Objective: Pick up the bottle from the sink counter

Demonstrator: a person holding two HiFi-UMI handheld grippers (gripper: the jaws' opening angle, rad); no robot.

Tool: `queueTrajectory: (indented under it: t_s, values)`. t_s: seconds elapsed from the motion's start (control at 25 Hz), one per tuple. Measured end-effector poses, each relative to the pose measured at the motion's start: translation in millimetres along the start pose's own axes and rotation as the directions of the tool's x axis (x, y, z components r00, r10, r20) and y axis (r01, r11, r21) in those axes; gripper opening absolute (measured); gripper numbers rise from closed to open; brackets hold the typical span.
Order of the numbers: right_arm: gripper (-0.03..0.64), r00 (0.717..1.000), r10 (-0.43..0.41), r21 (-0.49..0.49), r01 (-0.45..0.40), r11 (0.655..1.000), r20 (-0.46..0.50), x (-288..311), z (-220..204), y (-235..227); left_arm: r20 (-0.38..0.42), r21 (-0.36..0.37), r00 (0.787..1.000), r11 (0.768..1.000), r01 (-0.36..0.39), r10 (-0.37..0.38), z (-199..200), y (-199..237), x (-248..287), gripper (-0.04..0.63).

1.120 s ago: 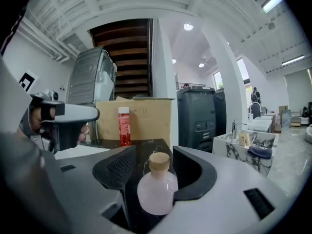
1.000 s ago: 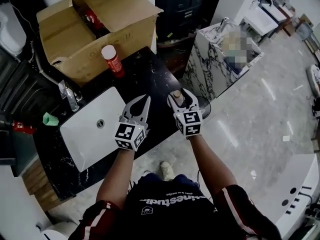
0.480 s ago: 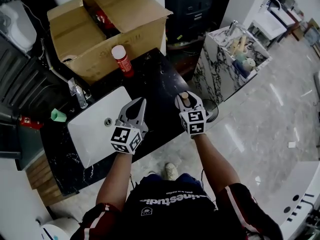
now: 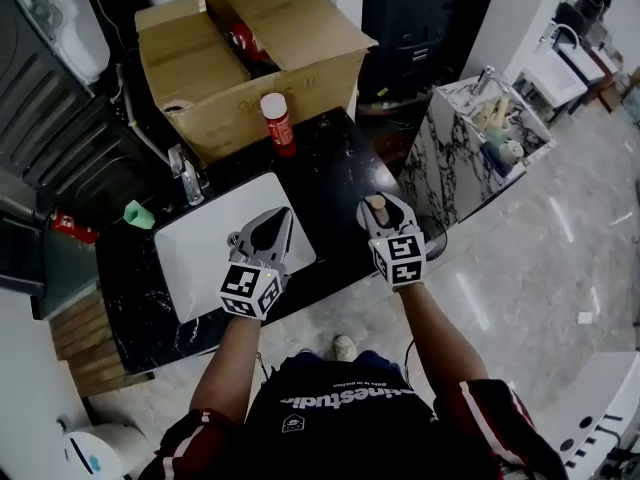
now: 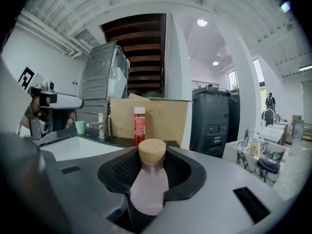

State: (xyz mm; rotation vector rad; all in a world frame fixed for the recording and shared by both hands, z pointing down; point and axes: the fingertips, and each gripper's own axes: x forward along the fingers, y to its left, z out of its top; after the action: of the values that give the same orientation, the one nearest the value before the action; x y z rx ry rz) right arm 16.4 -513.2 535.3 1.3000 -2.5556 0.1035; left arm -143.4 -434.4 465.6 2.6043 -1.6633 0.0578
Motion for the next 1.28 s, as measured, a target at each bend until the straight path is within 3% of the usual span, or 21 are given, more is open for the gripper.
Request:
queueTrajectory:
  t_s: [0.32, 0.68, 0.96, 1.28]
  values:
    - [0.163, 0.981, 0.172, -0.056, -0.167, 0.984, 0.09, -42.6, 81.2, 89.0, 0.015, -0.004, 0.992, 0.992, -0.127, 0.127, 25.9, 26.8, -98.2, 0.014]
    - [0.163, 0.914, 0.398, -0.105, -0.389, 0.915, 0.081, -104.3, 130.6, 207.9, 0.011, -0.002, 0.971, 0.971, -0.239, 0.239, 45.8, 33.3, -210.2, 0.014]
    - [0.163, 0.883, 0.464, -0.116, -0.454, 0.883, 0.074, -122.4, 145.6, 257.4, 0.013, -0.028, 0.943, 0.942, -0.333, 0.333, 47.7, 46.8, -276.4, 0.014]
    - [0.163, 0.874, 0.481, -0.13, -0.47, 0.873, 0.072, -125.7, 145.0, 283.6, 0.036, -0.033, 0.922, 0.922, -0.385, 0.386, 52.1, 59.6, -313.1, 0.014]
